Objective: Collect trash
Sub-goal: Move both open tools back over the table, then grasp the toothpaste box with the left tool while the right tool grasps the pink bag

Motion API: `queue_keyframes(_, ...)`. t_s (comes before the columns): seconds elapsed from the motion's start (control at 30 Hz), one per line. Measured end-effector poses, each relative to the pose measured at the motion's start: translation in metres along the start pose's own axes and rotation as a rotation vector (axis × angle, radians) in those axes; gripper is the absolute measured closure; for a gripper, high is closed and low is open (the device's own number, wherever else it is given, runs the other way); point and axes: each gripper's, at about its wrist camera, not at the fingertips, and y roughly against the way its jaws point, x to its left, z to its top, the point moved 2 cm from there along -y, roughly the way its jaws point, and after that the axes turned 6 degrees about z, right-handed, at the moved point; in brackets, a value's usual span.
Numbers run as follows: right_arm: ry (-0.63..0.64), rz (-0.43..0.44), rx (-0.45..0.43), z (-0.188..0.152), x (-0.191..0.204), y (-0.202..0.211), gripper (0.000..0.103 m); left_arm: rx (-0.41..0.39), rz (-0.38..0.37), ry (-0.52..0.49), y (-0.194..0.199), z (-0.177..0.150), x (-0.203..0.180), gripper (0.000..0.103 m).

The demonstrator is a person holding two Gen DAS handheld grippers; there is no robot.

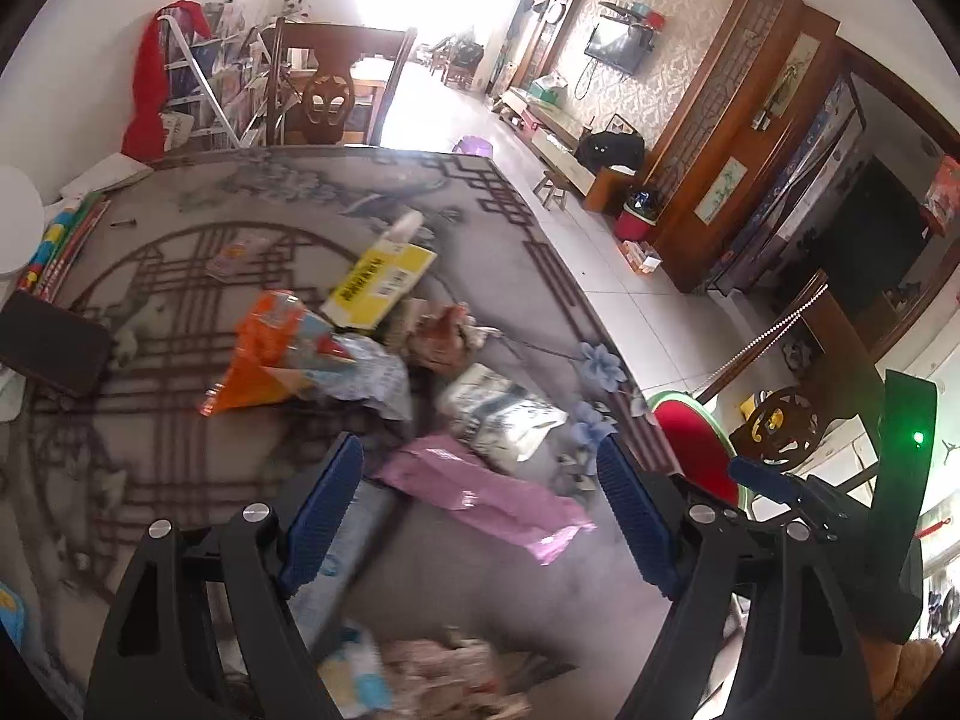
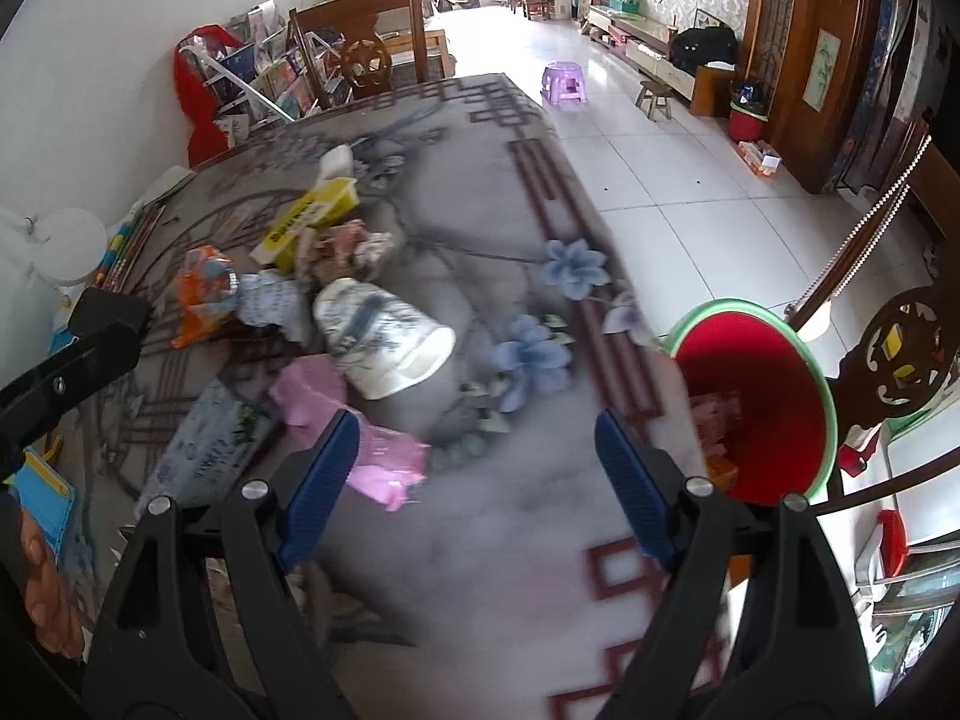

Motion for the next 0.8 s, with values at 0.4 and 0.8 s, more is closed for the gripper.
queue_keyframes(0.4, -0.026, -0.036, 0.010, -0.010, 0.046, -0.008, 0.021, 0.028, -0.040, -0.036, 0.000, 0.000, 0.052, 0.026)
queue_keyframes(0.8, -0.029, -0.048, 0.022, -0.012, 0.063, -0.011, 0.021, 0.105, 0.106, 0.029, -0.017, -0.019, 0.152, 0.027)
